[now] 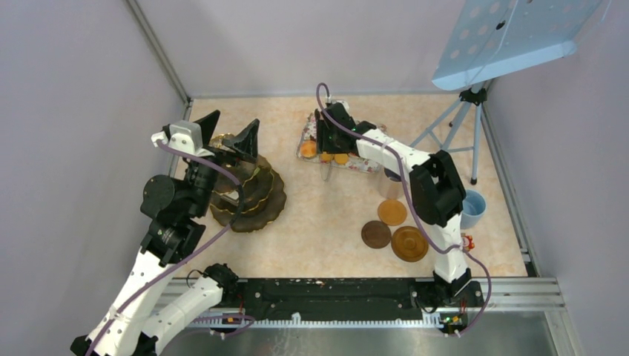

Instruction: Serve the afternoon tea

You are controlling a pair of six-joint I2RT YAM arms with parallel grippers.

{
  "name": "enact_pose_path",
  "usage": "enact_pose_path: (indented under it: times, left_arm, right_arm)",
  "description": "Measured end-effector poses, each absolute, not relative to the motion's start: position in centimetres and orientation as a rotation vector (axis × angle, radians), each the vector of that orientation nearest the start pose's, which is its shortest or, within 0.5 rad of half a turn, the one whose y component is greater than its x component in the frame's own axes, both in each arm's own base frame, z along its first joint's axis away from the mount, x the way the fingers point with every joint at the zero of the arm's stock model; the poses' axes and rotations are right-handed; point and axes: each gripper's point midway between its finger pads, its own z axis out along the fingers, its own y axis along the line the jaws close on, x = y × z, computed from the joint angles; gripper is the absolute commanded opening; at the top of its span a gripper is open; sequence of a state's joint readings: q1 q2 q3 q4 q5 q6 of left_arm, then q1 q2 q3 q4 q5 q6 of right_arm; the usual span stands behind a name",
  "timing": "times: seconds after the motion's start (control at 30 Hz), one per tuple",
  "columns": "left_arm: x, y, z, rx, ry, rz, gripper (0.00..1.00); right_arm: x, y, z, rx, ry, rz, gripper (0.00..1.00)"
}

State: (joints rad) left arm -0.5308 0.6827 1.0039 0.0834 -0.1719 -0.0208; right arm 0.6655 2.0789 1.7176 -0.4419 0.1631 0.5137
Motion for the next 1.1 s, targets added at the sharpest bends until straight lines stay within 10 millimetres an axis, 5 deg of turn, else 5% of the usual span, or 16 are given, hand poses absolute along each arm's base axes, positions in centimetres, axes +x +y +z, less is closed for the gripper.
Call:
enact_pose_path:
  times: [0.27, 0.63, 1.1]
  left_arm:
    - [24.9, -11.3, 47.3, 0.146, 1.172, -0.389, 0.99]
    - [25.0, -11.3, 47.3, 0.145, 1.173, -0.39, 0.99]
    - [24.9, -11.6, 47.3, 0.158, 1.171, -0.405, 0.99]
  right_arm:
    - [43.3, 33.7, 10.1, -0.181, 2.368, 0.374, 0.55]
    - [39.0, 31.5, 5.4, -0.322, 2.431, 0.219, 0.58]
    - [39.7, 28.4, 4.8, -0.24, 2.299, 0.094, 0.76]
